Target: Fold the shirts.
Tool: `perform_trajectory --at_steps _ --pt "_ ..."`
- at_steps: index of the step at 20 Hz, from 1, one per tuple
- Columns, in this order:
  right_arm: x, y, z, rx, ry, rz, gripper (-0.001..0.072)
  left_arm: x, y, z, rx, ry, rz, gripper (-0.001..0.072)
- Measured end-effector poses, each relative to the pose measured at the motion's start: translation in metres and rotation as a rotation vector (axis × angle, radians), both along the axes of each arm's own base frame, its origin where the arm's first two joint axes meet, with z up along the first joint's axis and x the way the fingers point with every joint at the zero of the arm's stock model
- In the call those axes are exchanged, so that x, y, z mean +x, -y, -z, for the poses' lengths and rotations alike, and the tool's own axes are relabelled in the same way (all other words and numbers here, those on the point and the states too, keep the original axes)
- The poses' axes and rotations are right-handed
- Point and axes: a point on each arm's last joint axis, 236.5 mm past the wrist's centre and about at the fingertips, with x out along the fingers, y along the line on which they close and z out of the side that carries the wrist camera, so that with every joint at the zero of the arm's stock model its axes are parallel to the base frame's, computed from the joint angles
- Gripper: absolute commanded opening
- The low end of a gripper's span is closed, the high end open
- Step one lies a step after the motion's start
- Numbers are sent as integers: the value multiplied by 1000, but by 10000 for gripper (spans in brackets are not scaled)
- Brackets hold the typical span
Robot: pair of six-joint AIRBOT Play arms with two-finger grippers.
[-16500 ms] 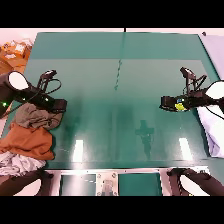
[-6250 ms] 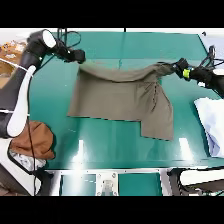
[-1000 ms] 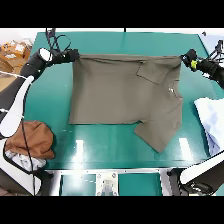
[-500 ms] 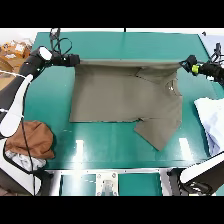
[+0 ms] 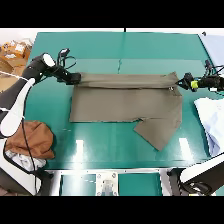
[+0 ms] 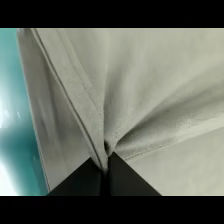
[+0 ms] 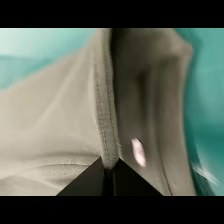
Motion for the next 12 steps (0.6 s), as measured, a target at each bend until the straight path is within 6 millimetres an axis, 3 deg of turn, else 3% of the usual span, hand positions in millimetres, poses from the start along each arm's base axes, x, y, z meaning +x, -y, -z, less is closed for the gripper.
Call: perform_trajectory --at_steps 2,3,4,5,6,7,9,11,12 --pt "-6 0 6 -3 -25 -4 19 -10 3 8 -15 -46 2 23" --pt "-8 0 8 -1 -37 -2 135 -13 5 10 -26 -60 0 24" --pt "-10 0 9 0 -44 -3 303 -15 7 10 -37 -72 -6 38" --pt "-12 1 8 2 -50 -5 327 -17 8 11 -44 -82 -11 339" --pt "-15 2 8 12 -61 -4 327 -19 9 10 -49 -94 -12 626" --pt "-19 5 7 24 -76 1 307 -22 10 9 -54 -108 -10 656" --pt "-29 15 3 55 -103 24 99 -28 12 4 -60 -137 6 656" --pt "-42 27 0 86 -131 43 32 -35 13 -4 -48 -165 34 655" --pt "-48 33 -2 101 -143 54 18 -39 11 -8 -35 -181 47 620"
